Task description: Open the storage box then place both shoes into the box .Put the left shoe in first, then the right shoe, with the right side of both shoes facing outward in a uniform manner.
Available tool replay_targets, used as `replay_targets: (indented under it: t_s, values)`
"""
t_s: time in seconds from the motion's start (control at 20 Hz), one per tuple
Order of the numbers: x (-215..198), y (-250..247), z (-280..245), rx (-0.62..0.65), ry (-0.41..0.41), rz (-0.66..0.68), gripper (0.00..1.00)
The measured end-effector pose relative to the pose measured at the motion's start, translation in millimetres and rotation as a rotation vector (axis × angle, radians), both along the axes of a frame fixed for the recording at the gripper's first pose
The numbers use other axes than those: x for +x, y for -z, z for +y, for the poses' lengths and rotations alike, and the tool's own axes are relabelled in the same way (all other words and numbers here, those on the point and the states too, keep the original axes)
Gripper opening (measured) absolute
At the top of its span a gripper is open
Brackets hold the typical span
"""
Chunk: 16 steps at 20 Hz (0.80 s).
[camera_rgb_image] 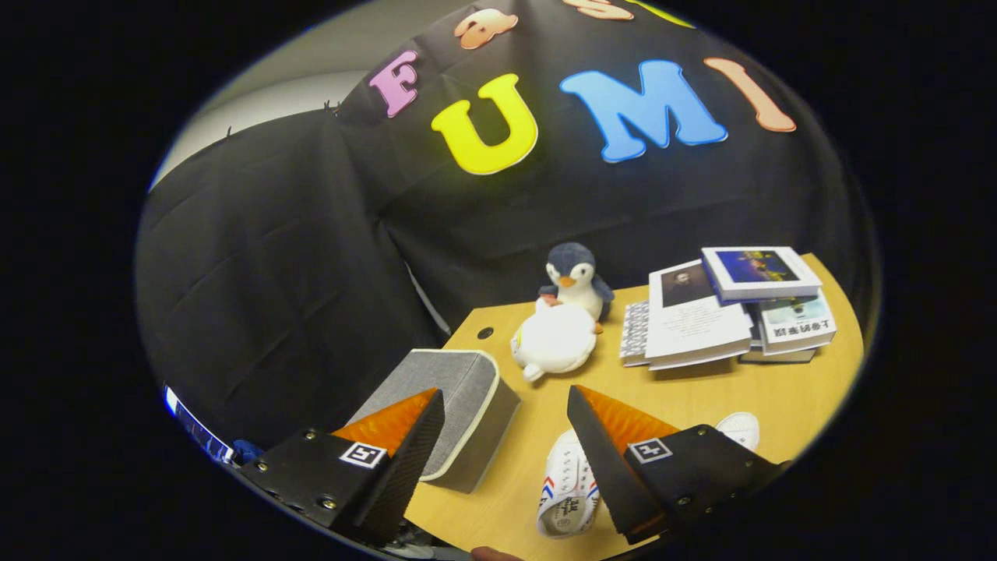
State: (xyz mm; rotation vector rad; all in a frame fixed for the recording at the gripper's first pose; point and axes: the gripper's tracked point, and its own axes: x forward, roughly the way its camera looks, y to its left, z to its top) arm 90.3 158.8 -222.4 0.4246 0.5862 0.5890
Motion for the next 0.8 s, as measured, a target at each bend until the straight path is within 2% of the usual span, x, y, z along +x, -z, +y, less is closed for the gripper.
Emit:
replay_targets:
  t_s: [0.35,0.7,0.8]
  values:
    - [14,59,62,0.148,-0.127,0.213,0.97]
    - [17,100,109,0.337,-0.171,0.443,0.97]
    - [14,107,125,0.372,-0.205,0.483,0.97]
